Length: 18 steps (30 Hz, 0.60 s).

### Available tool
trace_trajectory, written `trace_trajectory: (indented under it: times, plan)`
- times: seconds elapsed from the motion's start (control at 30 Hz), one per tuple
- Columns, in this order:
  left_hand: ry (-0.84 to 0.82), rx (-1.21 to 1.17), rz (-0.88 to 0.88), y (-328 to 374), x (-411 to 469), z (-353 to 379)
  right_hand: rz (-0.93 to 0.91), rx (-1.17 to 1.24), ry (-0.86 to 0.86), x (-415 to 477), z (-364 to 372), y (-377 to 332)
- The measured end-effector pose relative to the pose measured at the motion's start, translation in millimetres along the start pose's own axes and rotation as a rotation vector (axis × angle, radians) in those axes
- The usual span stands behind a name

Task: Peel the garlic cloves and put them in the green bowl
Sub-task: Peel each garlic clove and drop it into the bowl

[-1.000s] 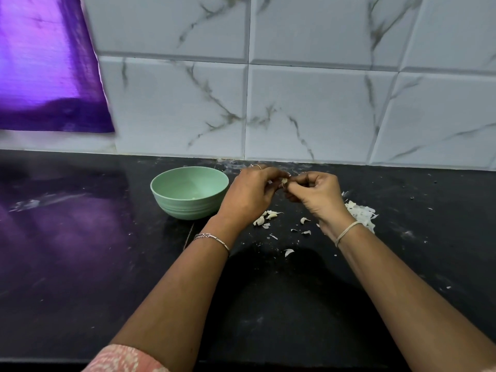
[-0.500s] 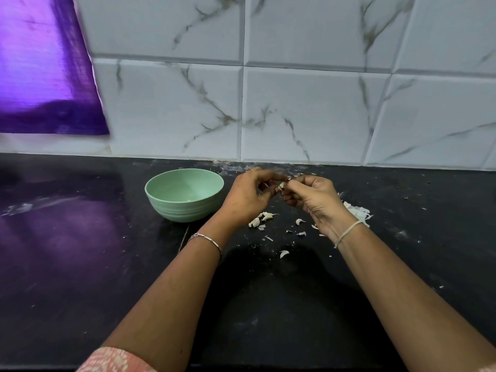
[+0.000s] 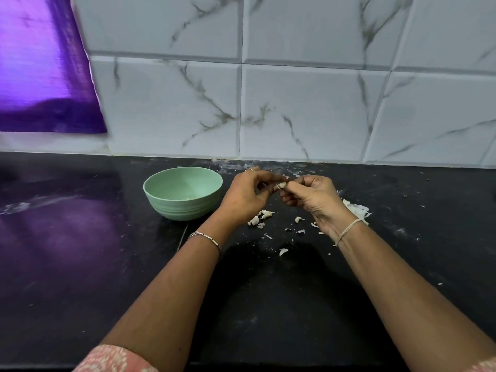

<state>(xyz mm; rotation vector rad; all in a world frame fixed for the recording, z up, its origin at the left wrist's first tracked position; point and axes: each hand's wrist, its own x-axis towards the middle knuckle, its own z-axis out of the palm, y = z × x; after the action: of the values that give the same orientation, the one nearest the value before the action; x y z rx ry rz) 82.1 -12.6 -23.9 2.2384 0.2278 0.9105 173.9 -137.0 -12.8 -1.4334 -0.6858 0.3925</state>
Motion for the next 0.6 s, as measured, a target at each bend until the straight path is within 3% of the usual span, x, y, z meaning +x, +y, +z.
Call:
trace_trajectory:
  times: [0.37,0.6]
  plan:
    - [-0.006,-0.137,-0.131,-4.1,3.6,5.3,-0.052,-0.038,-0.002,-0.7,-1.4,0.6]
    - [0.055,-0.234,-0.172,-3.5,2.2,0.7,-0.004,0.102,-0.016,-1.2,0.0,-5.4]
